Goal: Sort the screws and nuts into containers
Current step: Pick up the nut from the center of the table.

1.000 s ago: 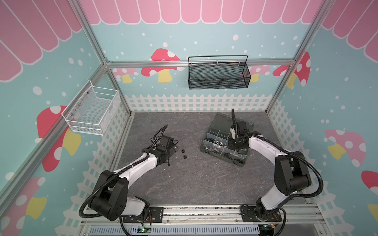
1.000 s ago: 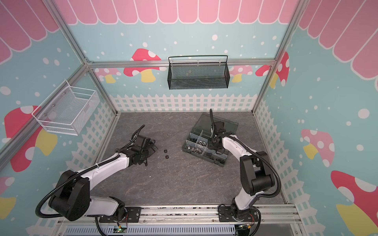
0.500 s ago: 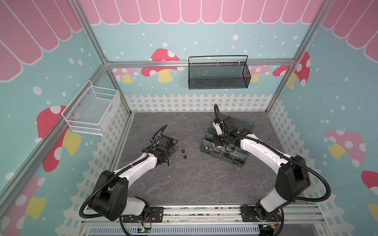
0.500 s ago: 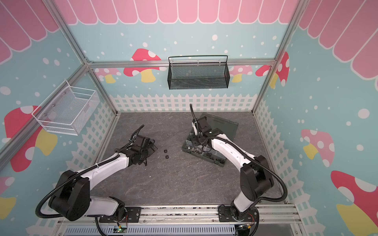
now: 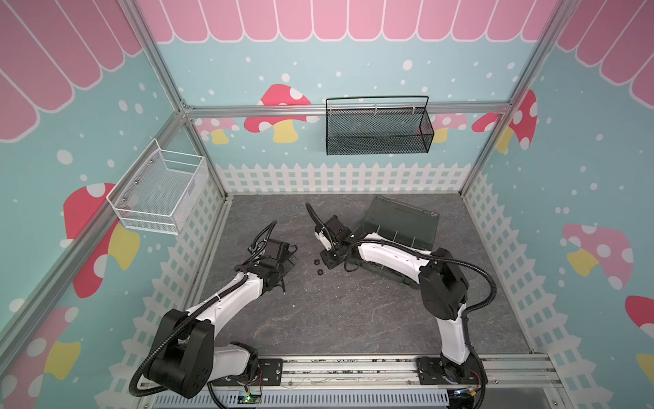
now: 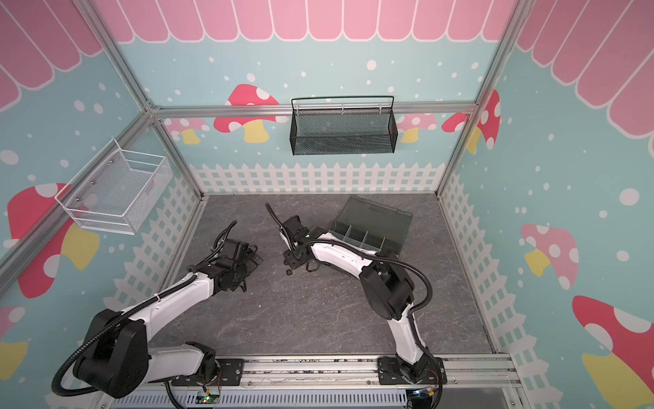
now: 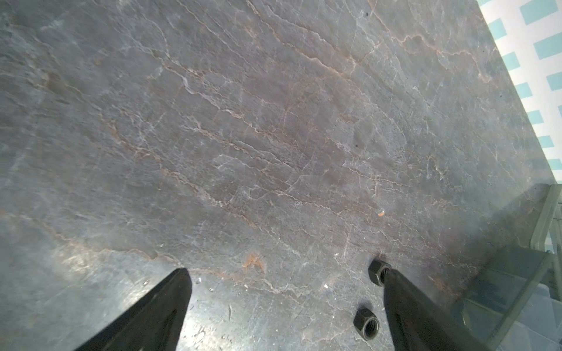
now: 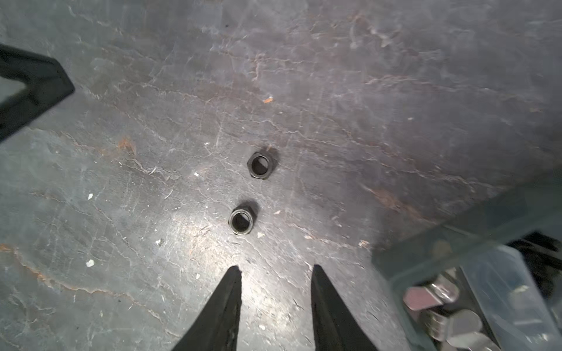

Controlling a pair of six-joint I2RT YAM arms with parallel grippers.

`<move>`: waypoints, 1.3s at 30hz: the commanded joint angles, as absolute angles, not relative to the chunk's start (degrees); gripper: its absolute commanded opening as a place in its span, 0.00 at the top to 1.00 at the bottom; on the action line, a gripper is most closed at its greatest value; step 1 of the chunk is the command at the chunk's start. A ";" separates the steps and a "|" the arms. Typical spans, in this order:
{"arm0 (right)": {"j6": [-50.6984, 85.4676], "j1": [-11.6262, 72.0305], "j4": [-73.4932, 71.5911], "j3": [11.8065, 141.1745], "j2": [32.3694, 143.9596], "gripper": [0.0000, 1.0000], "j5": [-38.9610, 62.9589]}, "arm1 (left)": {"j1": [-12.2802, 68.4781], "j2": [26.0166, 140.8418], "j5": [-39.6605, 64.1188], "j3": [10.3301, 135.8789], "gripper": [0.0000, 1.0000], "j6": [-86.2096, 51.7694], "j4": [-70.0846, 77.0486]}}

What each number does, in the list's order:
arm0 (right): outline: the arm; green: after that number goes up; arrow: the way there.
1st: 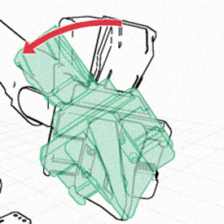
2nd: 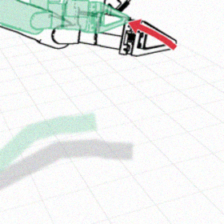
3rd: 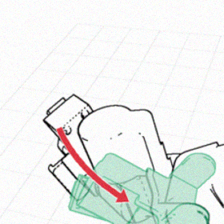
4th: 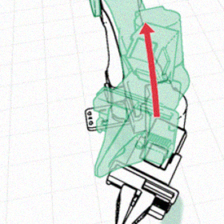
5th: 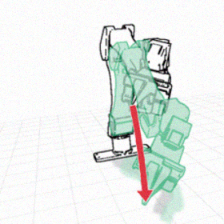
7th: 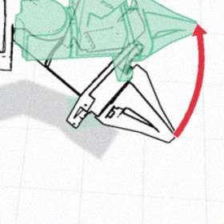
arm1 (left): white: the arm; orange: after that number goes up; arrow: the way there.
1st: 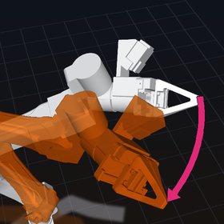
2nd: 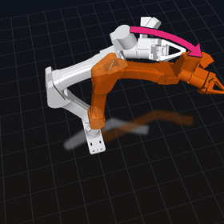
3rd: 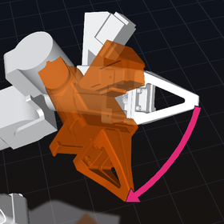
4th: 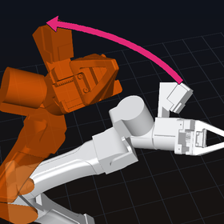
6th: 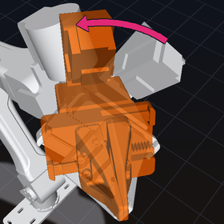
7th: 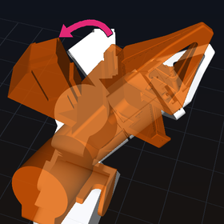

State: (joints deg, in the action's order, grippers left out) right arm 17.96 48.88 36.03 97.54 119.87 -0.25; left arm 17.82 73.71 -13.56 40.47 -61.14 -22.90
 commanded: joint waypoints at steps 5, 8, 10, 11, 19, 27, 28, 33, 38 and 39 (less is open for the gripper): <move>16.26 49.46 38.32 104.46 126.47 0.54 -0.58 | 16.72 71.72 -15.05 39.00 0.00 -62.26 -23.47; 16.00 49.49 38.87 106.98 128.99 0.54 -1.25 | 16.52 71.81 -14.86 38.94 0.00 -62.29 -23.47; 15.86 49.48 39.08 108.11 130.30 0.53 -1.50 | 16.44 71.89 -14.85 38.94 0.00 -62.27 -23.52; 15.82 49.49 39.13 108.70 130.95 0.53 -1.68 | 16.43 71.89 -14.71 38.94 0.00 -62.24 -23.51; 15.30 49.48 40.26 112.75 135.14 0.53 -3.53 | 16.26 72.37 -14.37 39.02 0.00 -62.08 -23.46; 14.85 49.47 40.80 114.50 137.71 0.54 -4.48 | 16.17 72.77 -14.21 39.11 0.00 -62.05 -23.52; 14.78 49.48 40.85 114.75 138.10 0.55 -4.52 | 16.13 72.76 -14.24 39.13 0.00 -62.00 -23.46; 14.44 49.48 41.44 116.09 139.74 0.59 -4.49 | 16.16 73.03 -14.06 39.11 0.00 -62.00 -23.42; 14.41 49.39 41.80 116.42 140.51 0.62 -3.54 | 16.11 73.04 -13.89 39.02 0.00 -62.01 -23.54; 14.41 49.39 41.81 116.44 140.62 0.62 -3.39 | 16.09 73.04 -13.88 39.02 0.00 -62.07 -23.48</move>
State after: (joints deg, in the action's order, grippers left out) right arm 15.16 49.45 39.51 115.94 138.30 -3.62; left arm 16.51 72.66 -13.47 39.77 -61.14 -22.92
